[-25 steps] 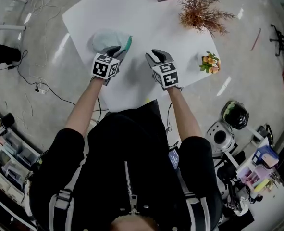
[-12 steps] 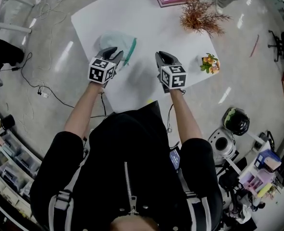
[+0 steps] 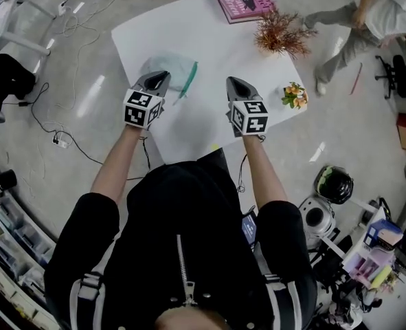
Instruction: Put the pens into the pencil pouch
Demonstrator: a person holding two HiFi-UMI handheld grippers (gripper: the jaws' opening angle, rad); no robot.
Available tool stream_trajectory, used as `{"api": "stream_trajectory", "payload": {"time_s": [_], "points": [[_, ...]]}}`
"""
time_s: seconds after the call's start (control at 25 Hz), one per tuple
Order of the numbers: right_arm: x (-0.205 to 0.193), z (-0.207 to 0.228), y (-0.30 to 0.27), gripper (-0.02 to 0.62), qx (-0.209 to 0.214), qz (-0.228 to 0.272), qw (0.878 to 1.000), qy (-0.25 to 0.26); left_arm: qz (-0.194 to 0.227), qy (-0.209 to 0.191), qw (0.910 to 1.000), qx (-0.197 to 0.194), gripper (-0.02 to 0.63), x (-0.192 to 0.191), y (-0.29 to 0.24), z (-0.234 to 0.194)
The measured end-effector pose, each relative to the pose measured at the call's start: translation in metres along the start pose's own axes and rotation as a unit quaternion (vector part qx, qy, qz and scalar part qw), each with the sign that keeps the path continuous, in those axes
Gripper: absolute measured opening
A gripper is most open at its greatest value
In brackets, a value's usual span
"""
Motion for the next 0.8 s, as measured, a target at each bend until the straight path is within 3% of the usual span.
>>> {"api": "stream_trajectory", "payload": {"time_s": [0.48,0.8], "points": [[0.067,-0.015,0.046,0.009,-0.048,0.113,0.990,0.062,0.108,-0.026,0.9937,-0.008,0.035,0.051,0.048,0.021],[0.082,-0.023,0.062,0.009,-0.061,0.132,0.987,0.075,0.138,-0.032,0.9898,-0.013,0.035,0.065,0.064,0.026]]}}
Point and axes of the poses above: the fingertips, and each gripper's own axes: y backward along the fingers, z to its right, x out of its top, the point moved 10 cm from there along y, backward along the fingers, and after that the axes turned 15 degrees about y, right-handed, at the moved point
